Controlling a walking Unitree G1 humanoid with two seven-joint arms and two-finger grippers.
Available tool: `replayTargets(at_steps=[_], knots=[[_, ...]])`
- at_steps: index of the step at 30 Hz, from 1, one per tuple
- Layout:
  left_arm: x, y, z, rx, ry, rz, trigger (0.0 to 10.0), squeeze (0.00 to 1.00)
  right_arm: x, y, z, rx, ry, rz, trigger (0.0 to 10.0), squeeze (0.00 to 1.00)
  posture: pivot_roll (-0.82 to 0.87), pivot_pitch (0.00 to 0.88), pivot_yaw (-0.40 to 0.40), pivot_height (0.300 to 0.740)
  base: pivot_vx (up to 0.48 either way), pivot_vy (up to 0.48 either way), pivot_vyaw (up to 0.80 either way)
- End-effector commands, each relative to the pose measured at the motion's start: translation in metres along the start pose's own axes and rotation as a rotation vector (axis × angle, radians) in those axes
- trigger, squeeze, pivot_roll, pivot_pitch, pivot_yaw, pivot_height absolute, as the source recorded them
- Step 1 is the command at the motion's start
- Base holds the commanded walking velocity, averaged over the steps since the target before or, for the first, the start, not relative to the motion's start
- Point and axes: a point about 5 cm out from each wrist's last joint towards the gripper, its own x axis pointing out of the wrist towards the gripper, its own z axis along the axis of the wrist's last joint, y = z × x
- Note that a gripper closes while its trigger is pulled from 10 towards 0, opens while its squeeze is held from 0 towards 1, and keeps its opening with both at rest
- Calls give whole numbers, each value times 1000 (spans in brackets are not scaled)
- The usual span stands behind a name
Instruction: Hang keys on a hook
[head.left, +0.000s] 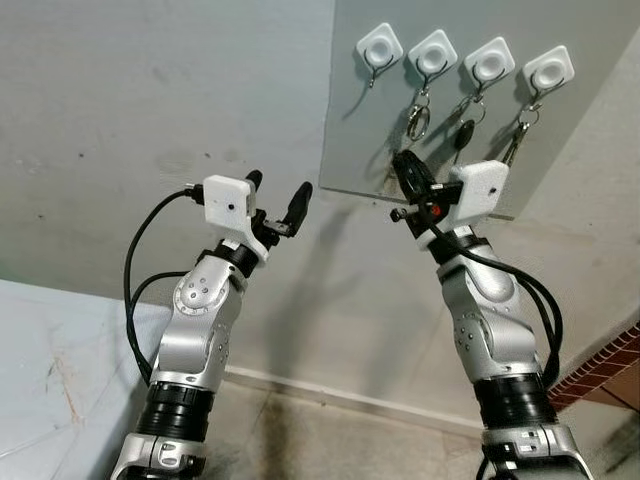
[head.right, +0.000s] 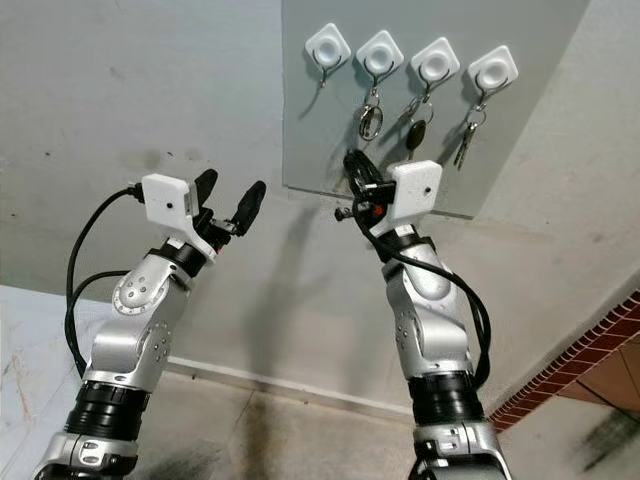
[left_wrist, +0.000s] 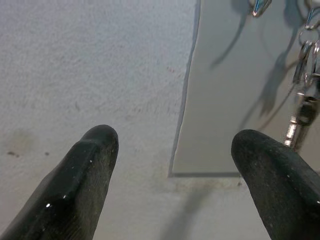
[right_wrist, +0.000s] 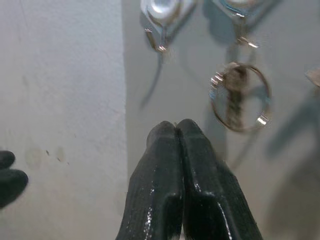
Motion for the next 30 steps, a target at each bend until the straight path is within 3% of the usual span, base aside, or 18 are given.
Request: replayTargets(at_steps=[1, 15, 30], knots=[[5, -3, 6, 0, -14, -22, 10000, 0, 6, 2, 5, 6, -23, 20, 10000, 0, 18, 0, -33, 740, 0, 0, 0], [9, -13, 11, 21, -23, -80, 10000, 0, 32, 9, 17, 73, -106, 44, 10000, 0, 21, 0, -35, 740, 0, 0, 0], [11, -25, 20, 20, -43, -136, 10000, 0, 42, 11, 30, 126, -180, 87, 10000, 0, 21, 0, -24, 740, 0, 0, 0]])
